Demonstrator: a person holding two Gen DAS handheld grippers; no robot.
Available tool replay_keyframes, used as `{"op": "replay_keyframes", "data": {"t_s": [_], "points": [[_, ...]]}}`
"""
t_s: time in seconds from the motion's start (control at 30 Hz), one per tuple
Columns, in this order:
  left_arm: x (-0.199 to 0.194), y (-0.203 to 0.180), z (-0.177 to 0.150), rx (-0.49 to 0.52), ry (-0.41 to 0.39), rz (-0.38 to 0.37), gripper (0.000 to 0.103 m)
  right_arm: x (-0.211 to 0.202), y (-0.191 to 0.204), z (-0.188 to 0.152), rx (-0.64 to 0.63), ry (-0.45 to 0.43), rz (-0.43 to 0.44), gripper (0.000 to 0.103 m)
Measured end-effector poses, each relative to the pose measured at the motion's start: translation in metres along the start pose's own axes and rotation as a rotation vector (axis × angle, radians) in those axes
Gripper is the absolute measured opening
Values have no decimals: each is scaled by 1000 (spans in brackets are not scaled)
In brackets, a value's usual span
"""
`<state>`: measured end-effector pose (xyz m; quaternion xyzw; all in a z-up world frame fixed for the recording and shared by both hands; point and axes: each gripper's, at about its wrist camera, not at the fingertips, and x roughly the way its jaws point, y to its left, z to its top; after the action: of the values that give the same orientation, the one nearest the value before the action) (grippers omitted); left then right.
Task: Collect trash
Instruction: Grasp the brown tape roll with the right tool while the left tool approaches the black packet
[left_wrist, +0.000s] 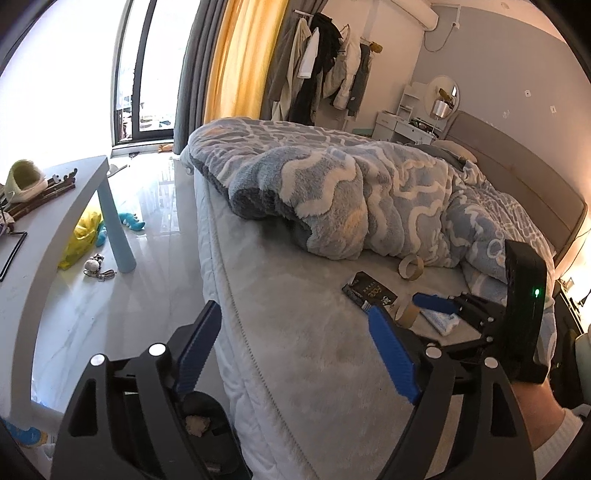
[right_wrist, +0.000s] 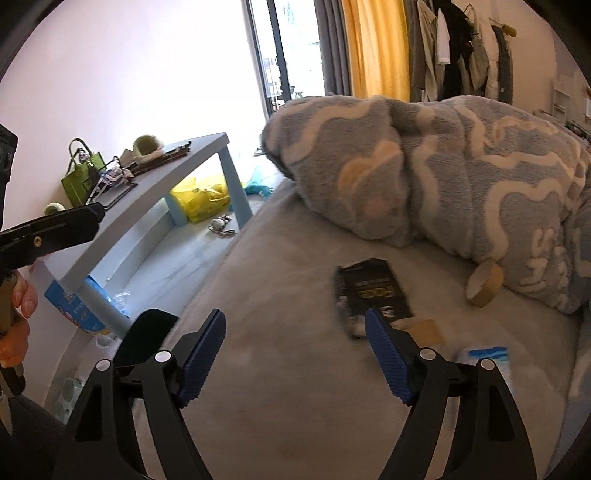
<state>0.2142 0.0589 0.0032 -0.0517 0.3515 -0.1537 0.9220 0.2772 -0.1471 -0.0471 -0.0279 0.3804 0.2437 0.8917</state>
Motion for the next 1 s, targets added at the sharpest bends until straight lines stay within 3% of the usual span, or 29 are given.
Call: {"op": "replay_keyframes", "data": {"t_s": [0.5,0.87,0.93,1.0], "points": [[34,-12,10,9,28,-23,88,17,-50,-6,-24,52,-59,85],[63,-18,17,12,62,-47,90,38,-72,-13,-38,148,-30,86],[70,-19,18,16,73,-51,91,41,-72,-15,-54,162,-22,82],[76,-22,18,22,82,-55,91,44,-73,-15,-64,181,-17,65]]}}
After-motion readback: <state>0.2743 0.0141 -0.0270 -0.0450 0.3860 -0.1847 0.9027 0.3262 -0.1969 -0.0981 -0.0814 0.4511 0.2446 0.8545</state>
